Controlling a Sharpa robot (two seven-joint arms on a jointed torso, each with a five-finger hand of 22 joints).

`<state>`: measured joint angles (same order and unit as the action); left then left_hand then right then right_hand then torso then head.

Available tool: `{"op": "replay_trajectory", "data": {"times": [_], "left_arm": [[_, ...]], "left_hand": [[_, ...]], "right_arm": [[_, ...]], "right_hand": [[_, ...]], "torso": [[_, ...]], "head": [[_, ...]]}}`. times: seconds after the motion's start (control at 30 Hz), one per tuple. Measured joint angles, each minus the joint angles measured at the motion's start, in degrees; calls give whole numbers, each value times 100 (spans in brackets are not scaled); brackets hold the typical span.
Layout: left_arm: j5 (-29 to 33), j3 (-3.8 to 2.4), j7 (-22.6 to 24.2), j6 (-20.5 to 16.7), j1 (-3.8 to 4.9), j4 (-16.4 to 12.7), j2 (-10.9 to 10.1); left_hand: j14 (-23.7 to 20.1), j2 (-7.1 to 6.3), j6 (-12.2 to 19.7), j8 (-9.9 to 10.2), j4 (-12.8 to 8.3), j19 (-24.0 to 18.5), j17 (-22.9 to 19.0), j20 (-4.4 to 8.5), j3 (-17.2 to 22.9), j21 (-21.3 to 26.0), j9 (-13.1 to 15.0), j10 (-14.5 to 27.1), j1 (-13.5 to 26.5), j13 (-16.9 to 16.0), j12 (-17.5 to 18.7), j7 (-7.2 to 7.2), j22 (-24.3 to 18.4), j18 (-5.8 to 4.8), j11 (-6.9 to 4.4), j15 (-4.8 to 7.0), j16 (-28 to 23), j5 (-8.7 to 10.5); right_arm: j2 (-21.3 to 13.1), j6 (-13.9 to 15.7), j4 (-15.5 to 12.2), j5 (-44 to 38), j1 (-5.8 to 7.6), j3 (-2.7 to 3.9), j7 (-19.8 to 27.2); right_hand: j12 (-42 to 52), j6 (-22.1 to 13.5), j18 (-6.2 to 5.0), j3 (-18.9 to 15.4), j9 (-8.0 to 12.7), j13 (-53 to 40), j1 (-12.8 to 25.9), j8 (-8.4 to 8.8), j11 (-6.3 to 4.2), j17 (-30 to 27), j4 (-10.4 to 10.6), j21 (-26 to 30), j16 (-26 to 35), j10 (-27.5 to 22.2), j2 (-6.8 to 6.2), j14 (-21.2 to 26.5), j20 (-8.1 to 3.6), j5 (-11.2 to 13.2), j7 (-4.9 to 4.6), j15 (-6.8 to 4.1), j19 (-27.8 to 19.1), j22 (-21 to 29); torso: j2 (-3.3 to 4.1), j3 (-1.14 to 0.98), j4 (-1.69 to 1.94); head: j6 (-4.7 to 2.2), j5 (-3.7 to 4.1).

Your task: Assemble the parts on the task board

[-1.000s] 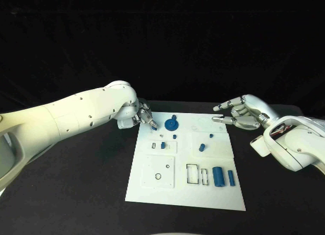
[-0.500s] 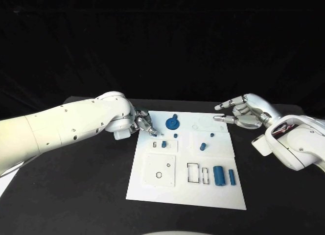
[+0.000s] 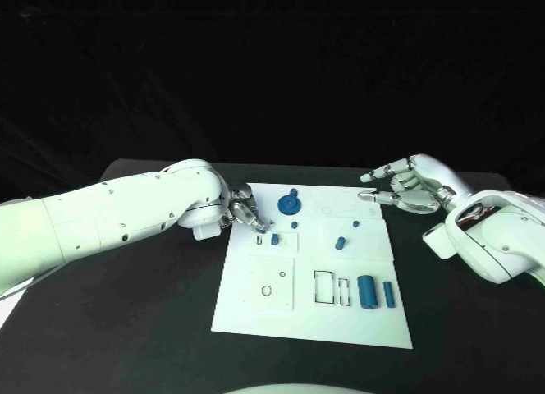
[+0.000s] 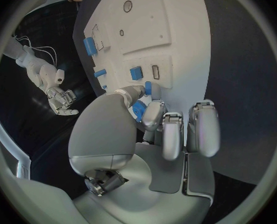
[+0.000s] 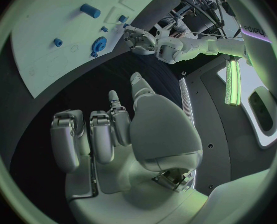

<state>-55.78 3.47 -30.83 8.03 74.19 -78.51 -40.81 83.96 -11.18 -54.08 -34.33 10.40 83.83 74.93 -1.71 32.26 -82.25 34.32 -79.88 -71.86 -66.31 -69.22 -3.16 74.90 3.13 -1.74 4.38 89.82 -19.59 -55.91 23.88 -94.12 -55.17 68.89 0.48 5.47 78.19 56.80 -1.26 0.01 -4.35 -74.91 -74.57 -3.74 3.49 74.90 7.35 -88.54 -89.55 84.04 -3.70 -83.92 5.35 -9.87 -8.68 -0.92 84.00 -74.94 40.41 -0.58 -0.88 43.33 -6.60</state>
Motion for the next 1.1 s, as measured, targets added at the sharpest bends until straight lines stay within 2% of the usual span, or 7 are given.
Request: {"op": "replay_trajectory", "data": {"times": [0.17,0.43,1.1], "left_arm": [[-15,2,-118,131,-4,-3,6],[-38,2,-294,366,-7,-2,10],[-121,-7,-379,575,-33,5,58]], "left_hand": [[0,-7,-8,0,-6,0,0,0,6,0,-7,0,7,9,0,-8,0,0,0,0,0,-34],[0,-52,-31,0,-29,0,-1,0,-2,-23,-29,-19,52,25,0,9,0,0,-1,0,0,-199],[0,-97,-41,8,-55,0,-1,0,-8,-23,-52,-29,98,24,0,0,0,0,-10,0,0,-259]], "right_arm": [[1,0,0,0,-1,-1,0],[0,-1,-3,1,-1,-1,0],[3,-1,-3,1,-2,-2,2]], "right_hand": [[0,0,0,0,0,0,0,0,0,0,0,0,0,0,0,0,0,0,0,0,0,0],[0,0,0,0,0,0,21,0,0,5,0,0,0,0,20,0,0,0,0,0,0,1],[0,0,0,0,0,0,23,0,0,3,0,0,0,0,23,0,0,0,0,0,0,2]], "torso": [[3,-1,1],[1,-2,3],[-1,-2,3]], "head": [[29,5],[58,0],[94,3]]}}
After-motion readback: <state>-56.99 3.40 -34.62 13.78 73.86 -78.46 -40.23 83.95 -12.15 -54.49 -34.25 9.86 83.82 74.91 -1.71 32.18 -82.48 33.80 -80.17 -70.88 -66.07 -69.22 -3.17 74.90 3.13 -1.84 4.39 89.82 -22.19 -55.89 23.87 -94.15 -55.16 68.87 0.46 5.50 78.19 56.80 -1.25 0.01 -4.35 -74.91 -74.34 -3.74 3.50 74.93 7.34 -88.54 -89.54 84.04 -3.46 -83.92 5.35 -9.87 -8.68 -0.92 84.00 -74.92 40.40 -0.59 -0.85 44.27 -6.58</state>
